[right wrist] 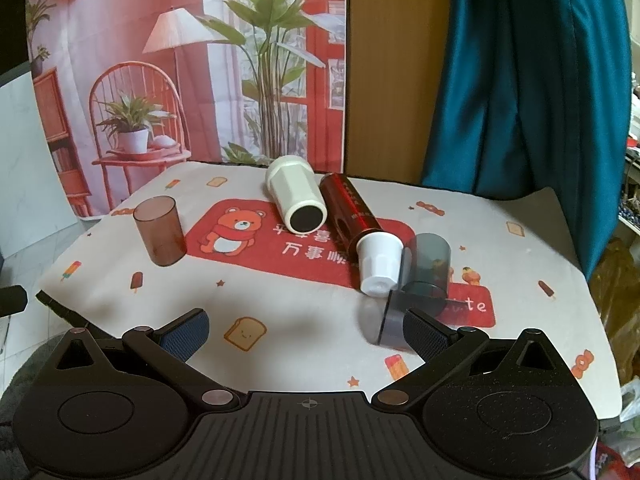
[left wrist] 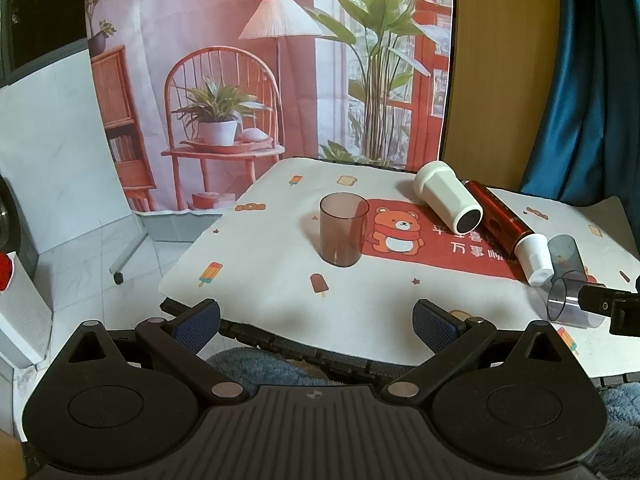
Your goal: Flip cup upright
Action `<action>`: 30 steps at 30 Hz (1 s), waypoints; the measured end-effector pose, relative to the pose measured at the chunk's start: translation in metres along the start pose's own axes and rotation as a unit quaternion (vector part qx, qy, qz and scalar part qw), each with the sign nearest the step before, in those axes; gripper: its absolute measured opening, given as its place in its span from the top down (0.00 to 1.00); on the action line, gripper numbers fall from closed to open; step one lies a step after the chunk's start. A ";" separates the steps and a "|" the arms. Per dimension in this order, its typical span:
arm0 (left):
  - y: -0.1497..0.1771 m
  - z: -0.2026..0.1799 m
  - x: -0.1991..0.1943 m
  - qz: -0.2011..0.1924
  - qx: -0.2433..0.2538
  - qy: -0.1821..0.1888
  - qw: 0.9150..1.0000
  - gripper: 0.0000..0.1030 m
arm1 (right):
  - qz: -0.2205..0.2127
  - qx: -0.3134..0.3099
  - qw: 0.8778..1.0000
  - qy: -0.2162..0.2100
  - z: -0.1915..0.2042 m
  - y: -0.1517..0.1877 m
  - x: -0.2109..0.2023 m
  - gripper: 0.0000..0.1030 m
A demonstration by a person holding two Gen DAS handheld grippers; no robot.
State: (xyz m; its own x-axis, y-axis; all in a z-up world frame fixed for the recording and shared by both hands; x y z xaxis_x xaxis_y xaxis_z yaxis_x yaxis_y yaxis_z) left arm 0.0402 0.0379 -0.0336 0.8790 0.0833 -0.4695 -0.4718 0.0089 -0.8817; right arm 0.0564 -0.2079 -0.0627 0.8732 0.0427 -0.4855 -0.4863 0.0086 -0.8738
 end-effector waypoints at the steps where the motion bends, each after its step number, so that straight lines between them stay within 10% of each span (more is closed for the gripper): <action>1: 0.000 0.000 0.000 0.001 0.000 0.000 1.000 0.00 | 0.000 0.000 1.000 0.000 0.000 0.000 0.000 0.00; 30: 0.002 0.000 0.000 0.003 0.007 -0.006 1.000 0.00 | 0.005 0.002 1.000 0.000 -0.001 0.006 0.001 0.00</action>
State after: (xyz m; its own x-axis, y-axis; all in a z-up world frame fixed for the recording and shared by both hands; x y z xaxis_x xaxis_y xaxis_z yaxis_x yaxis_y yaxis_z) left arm 0.0394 0.0375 -0.0357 0.8750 0.0963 -0.4745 -0.4784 0.0216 -0.8779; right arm 0.0538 -0.2088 -0.0685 0.8686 0.0425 -0.4936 -0.4945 0.0121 -0.8691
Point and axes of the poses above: each gripper's, at about its wrist camera, not at the fingertips, and x roughly the way its jaws point, z to its left, y to its underside, the point moved 5 cm from there along x, roughly the way its jaws point, and after that the axes turned 9 degrees about -z, right-handed, at the moved point
